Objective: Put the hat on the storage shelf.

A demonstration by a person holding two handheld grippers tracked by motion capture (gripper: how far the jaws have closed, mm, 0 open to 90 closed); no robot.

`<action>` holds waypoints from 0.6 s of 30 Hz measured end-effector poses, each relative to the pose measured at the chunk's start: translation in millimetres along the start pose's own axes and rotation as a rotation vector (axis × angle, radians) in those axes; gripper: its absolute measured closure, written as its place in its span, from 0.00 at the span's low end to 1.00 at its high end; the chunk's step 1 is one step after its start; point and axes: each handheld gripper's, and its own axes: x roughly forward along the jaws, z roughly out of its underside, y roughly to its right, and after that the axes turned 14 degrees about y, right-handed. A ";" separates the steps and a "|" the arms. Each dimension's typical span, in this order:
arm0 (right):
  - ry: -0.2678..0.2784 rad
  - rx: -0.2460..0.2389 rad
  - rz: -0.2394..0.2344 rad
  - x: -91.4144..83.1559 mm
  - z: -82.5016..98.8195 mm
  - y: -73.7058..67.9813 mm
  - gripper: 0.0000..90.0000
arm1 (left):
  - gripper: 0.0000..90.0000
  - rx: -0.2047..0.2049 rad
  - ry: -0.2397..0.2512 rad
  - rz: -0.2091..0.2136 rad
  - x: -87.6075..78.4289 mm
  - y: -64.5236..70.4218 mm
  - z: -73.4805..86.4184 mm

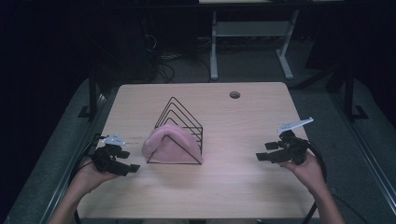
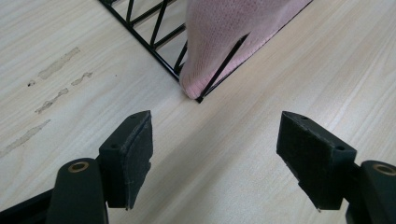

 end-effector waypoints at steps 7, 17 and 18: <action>-0.025 0.013 0.025 -5.1 17.6 1.6 0.31 | 0.29 -0.007 -0.002 0.014 6.5 1.2 4.7; -0.008 0.042 0.041 -17.7 39.2 3.3 0.31 | 0.29 -0.014 0.009 0.011 7.3 3.8 10.4; 0.000 0.044 0.041 -18.8 41.4 3.4 0.31 | 0.29 -0.022 0.014 0.014 7.3 4.6 11.2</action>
